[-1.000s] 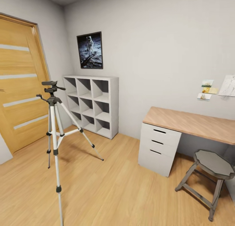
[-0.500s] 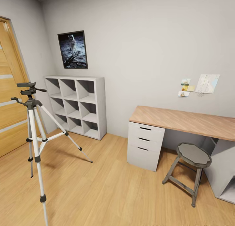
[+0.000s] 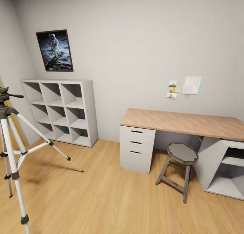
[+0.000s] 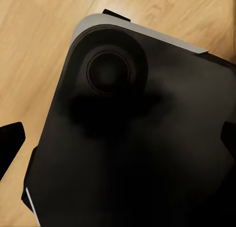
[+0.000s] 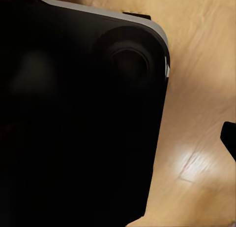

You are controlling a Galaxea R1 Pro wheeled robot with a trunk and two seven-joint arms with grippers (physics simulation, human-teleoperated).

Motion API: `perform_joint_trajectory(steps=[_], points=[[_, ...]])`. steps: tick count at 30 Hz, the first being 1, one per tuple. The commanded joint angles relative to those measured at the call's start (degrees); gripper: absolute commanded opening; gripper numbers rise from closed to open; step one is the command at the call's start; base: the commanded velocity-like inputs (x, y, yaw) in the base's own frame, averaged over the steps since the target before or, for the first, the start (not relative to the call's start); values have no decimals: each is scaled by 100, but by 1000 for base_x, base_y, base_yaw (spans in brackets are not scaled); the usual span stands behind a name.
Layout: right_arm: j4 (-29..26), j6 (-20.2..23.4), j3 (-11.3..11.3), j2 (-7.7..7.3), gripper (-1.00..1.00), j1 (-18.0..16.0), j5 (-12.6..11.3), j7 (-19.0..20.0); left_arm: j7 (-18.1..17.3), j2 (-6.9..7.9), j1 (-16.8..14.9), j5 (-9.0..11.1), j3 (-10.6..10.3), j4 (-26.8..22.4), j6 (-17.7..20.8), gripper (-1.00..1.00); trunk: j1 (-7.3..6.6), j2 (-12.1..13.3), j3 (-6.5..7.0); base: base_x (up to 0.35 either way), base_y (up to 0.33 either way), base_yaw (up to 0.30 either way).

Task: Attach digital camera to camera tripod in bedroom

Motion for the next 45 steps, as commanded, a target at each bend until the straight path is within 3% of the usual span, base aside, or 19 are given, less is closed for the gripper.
perform_joint_trajectory(steps=[1, 45], points=[[0, -15, -8, 1, 100, -1, 51, -1, 3, -1, 1, 17, 14, -3, -13, 100, 0, -2, -4, 0, 0, -292], [0, -14, -8, 10, 100, -1, 69, -1, -12, -16, 1, 0, 14, -10, -28, 100, 0, -2, -4, 0, 0, -298]])
